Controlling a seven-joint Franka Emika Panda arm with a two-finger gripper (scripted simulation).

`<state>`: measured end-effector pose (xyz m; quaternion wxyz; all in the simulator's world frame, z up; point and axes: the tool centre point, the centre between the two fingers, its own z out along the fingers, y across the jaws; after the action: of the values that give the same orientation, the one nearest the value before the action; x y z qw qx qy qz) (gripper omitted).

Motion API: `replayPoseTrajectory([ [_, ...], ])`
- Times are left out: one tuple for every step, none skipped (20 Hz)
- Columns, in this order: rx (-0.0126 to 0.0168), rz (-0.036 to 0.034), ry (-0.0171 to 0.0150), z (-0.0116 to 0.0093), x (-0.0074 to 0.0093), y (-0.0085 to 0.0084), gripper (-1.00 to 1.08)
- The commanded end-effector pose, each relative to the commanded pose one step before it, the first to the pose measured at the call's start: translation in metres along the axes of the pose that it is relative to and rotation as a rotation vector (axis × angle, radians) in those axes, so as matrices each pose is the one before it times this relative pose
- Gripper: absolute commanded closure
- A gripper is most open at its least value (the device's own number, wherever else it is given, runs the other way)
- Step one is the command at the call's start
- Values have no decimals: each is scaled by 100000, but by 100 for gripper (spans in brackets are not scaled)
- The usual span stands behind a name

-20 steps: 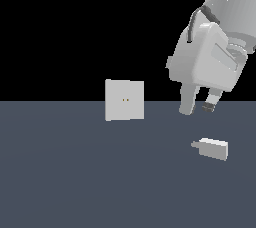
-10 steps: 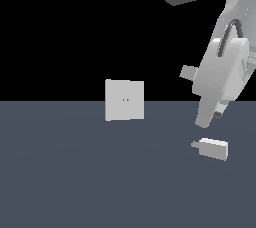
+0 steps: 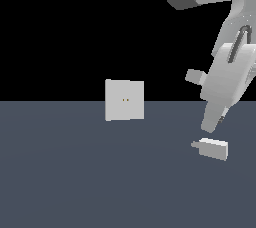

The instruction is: Plug the charger into the wall socket.

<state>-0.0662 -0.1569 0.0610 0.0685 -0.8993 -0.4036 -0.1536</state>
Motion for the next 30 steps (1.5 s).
replayPoseTrajectory([
  [-10, 102, -97, -16, 83, -26, -92],
  [-28, 162, -64, -20, 35, -23, -92],
  [-20, 110, -42, -13, 19, -13, -92],
  [0, 0, 0, -5, 27, -15, -92],
  [13, -88, 39, 15, -45, 25, -92],
  [0, 0, 0, 27, -9, -1, -92],
  [0, 0, 0, 82, -28, -4, -92],
  [0, 0, 0, 136, -46, -7, -92],
  [0, 0, 0, 189, -65, -9, -92],
  [0, 0, 0, 243, -83, -12, -92],
  [0, 0, 0, 296, -101, -15, -92],
  [-9, 44, -71, 361, -145, -6, -92],
  [0, 0, 0, 399, -137, -20, -92],
  [0, 0, 0, 450, -154, -22, -92],
  [-5, 26, -41, 493, -180, -14, -92],
  [0, 0, 0, 442, -149, -14, -92],
  [0, 0, 0, 386, -128, -7, -92],
  [-6, 38, -31, 335, -129, 10, -92],
  [0, 0, 0, 277, -89, 7, -92],
  [0, 0, 0, 224, -70, 11, -92],
  [0, 0, 0, 173, -53, 13, -92],
  [0, 0, 0, 122, -37, 12, -92],
  [-2, 20, 45, 61, -28, 14, -92],
  [0, 0, 0, 24, -7, 3, -92],
  [0, 0, 0, 0, 0, 0, 108],
  [0, 0, 0, 0, 0, 0, 108],
  [0, 0, 0, 0, 0, 0, 108],
  [0, 0, 0, 0, 0, 0, 108],
  [0, 0, 0, 0, 0, 0, 108],
  [0, 0, 0, 0, 0, 0, 108],
])
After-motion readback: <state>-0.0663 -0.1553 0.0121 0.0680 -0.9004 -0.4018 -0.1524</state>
